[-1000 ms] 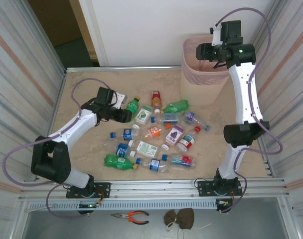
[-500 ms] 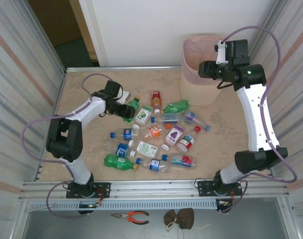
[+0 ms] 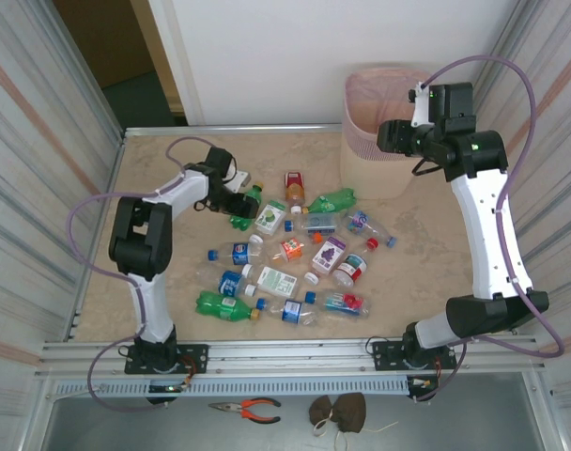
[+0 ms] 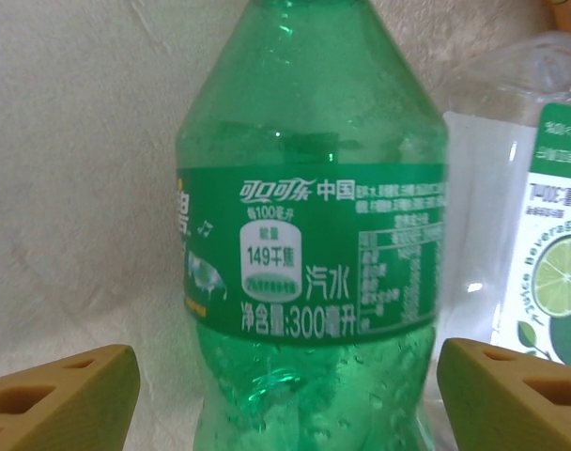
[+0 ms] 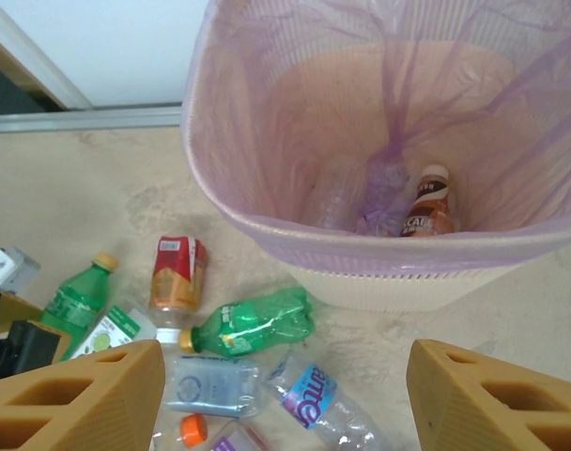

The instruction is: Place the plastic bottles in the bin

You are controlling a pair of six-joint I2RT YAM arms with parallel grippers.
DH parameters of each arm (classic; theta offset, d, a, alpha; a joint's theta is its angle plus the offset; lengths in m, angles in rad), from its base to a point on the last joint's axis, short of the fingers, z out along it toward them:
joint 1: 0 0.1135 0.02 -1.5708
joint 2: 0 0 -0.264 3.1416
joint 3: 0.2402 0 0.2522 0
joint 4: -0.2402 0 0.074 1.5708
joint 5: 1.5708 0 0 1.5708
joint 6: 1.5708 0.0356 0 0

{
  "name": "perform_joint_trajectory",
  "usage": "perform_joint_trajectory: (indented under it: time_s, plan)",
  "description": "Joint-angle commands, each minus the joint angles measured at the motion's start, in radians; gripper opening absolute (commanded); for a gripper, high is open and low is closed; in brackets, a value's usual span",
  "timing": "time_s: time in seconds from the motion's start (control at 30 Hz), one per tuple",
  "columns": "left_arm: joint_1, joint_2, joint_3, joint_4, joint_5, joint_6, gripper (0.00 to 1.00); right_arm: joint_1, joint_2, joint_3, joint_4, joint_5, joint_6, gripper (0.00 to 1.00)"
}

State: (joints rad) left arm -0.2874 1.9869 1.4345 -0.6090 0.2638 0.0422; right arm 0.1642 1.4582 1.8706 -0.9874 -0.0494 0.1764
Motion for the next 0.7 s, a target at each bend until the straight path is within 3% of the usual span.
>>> perform_joint_trajectory:
  time_s: [0.0,0.67]
  plan:
    - [0.010,0.026,0.031,-0.038,0.032,0.021,0.81,0.000,-0.018,-0.030,0.004,0.014,0.012,0.68]
    - [0.029,0.004,-0.015,-0.016,0.041,0.004,0.58,0.014,-0.028,-0.076,0.035,-0.009,0.038,0.67]
